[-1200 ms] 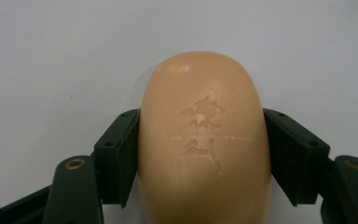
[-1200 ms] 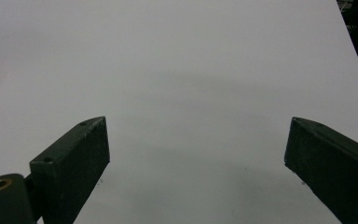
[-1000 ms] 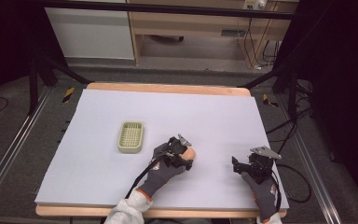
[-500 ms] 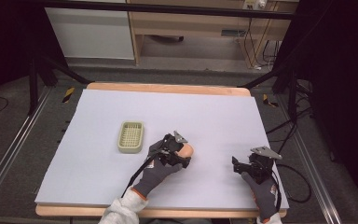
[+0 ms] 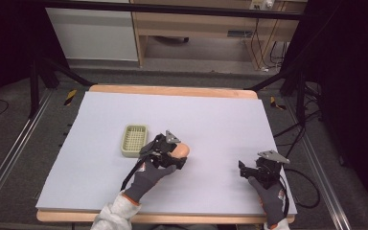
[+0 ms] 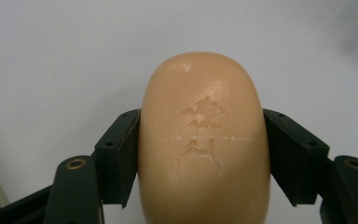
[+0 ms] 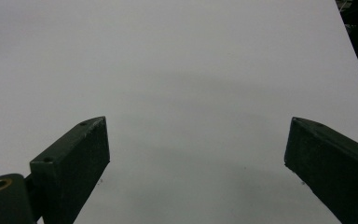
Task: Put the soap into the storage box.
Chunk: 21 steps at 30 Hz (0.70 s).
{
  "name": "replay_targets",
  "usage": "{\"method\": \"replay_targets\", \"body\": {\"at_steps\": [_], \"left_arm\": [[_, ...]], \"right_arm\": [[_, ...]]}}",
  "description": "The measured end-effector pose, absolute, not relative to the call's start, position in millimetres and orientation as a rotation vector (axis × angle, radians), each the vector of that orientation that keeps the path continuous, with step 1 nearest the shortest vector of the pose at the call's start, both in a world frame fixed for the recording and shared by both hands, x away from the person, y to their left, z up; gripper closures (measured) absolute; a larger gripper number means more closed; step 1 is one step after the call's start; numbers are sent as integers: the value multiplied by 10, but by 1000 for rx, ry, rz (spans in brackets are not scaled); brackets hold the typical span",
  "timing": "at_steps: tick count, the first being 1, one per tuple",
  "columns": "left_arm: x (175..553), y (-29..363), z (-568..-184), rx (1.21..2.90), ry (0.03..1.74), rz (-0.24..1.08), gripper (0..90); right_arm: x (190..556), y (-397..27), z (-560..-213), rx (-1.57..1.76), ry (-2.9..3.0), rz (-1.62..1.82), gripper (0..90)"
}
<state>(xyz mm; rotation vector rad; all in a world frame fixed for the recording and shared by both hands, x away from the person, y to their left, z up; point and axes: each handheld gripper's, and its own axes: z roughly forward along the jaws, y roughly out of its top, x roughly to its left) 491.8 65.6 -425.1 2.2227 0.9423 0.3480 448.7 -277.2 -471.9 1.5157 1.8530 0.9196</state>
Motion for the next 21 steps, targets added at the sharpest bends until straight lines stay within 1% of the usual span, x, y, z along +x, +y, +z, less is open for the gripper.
{"method": "replay_targets", "body": {"at_steps": [9, 21], "left_arm": [[4928, 891, -4218, 2206, 988, 381, 321], [4918, 1274, -4084, 2137, 1049, 439, 321]], "right_arm": [[4486, -2769, -4722, 1516, 1853, 919, 69], [4485, -2772, -4722, 1516, 1852, 917, 69]]}}
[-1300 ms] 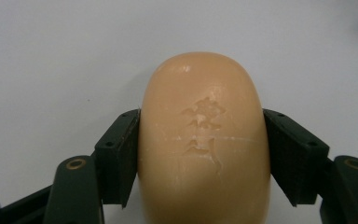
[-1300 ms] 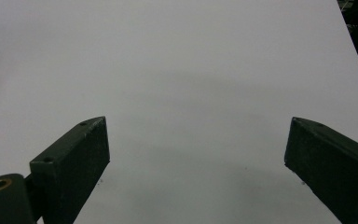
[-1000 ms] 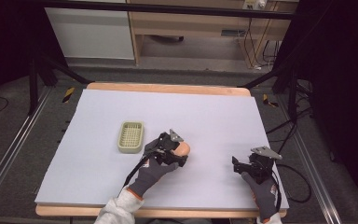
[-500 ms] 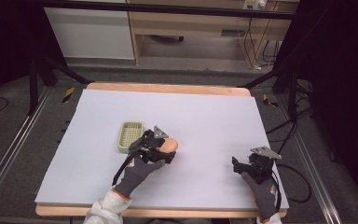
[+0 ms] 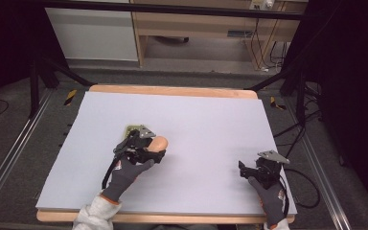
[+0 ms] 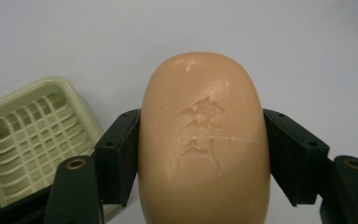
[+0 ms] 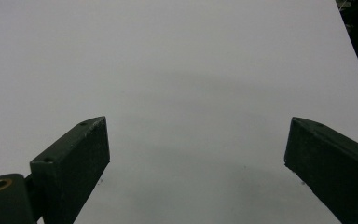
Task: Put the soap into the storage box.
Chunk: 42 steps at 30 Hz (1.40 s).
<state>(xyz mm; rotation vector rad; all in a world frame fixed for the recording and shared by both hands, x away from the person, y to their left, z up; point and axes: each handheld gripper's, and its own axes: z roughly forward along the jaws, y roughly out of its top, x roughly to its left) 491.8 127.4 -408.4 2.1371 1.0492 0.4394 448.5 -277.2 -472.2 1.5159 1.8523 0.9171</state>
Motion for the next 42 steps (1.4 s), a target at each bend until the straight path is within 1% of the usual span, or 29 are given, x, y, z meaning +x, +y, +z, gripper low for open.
{"method": "replay_targets", "body": {"at_steps": [14, 30, 42], "left_arm": [[4973, 1640, -4047, 2070, 1129, 466, 321], [5167, 1865, -4092, 2045, 1218, 517, 321], [5335, 1888, -4176, 2051, 1257, 527, 321]], "right_arm": [[4479, -2750, -4717, 1509, 1859, 924, 69], [4484, -2747, -4716, 1504, 1863, 925, 70], [4489, -2751, -4717, 1508, 1855, 923, 69]]}}
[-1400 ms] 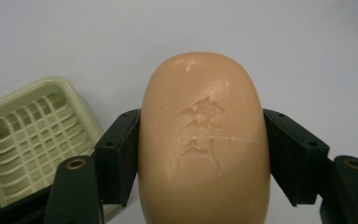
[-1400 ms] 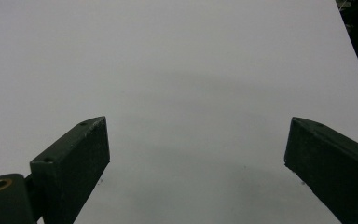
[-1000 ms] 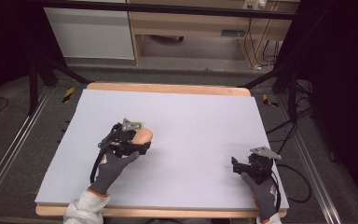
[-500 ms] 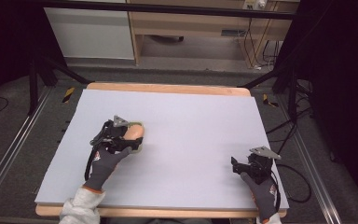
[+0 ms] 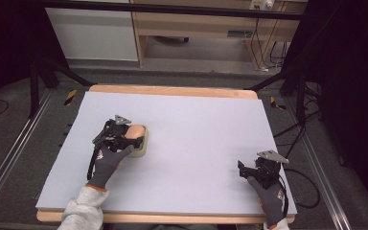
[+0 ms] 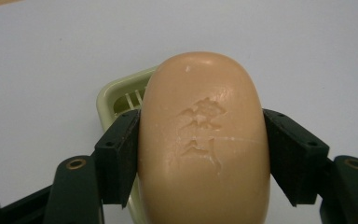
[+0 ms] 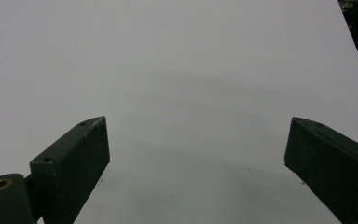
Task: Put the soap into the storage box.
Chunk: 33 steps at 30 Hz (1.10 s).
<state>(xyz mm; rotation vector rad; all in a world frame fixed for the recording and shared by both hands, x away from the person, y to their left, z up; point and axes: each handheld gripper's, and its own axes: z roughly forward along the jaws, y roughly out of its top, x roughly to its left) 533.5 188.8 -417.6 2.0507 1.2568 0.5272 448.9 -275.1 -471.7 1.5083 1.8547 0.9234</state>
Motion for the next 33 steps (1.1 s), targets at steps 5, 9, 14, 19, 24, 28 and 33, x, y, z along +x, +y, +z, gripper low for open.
{"method": "replay_targets", "body": {"at_steps": [5, 9, 14, 19, 24, 28, 33], "left_arm": [[5411, 1884, -4238, 2052, 1272, 512, 320], [5437, 1879, -4277, 2057, 1277, 514, 321], [5471, 1899, -4334, 2064, 1289, 520, 321], [5499, 1907, -4384, 2068, 1301, 525, 321], [5509, 1882, -4419, 2075, 1304, 523, 320], [5517, 1866, -4442, 2082, 1306, 525, 320], [5524, 1856, -4469, 2087, 1313, 529, 320]], "right_arm": [[4496, -2744, -4721, 1512, 1859, 921, 69], [4496, -2739, -4716, 1507, 1860, 923, 69], [4496, -2732, -4712, 1502, 1865, 924, 69], [4500, -2730, -4715, 1497, 1868, 924, 69], [4501, -2729, -4715, 1497, 1868, 924, 69], [4500, -2727, -4716, 1500, 1868, 923, 69], [4501, -2727, -4718, 1504, 1869, 923, 68]]}}
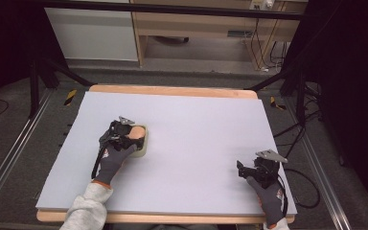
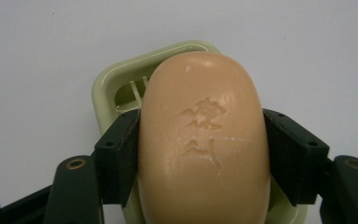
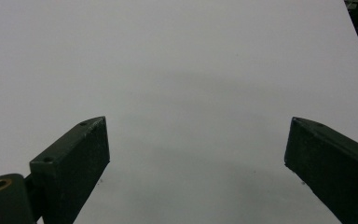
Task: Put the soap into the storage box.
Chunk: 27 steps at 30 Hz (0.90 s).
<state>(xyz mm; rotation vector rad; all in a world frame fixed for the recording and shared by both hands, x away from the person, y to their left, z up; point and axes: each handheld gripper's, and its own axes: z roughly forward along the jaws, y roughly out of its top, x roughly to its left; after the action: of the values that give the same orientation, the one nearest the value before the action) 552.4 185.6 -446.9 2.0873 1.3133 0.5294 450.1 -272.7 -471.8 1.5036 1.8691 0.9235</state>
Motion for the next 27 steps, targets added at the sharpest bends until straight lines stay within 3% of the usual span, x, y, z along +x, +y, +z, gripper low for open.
{"method": "replay_targets", "body": {"at_steps": [21, 23, 27], "left_arm": [[5528, 1845, -4513, 2092, 1319, 544, 314], [5519, 1855, -4488, 2077, 1316, 551, 267], [5488, 1898, -4427, 2050, 1310, 552, 268]], "right_arm": [[4500, -2727, -4716, 1504, 1868, 921, 66], [4499, -2731, -4714, 1505, 1865, 921, 66], [4499, -2731, -4714, 1504, 1866, 921, 66]]}}
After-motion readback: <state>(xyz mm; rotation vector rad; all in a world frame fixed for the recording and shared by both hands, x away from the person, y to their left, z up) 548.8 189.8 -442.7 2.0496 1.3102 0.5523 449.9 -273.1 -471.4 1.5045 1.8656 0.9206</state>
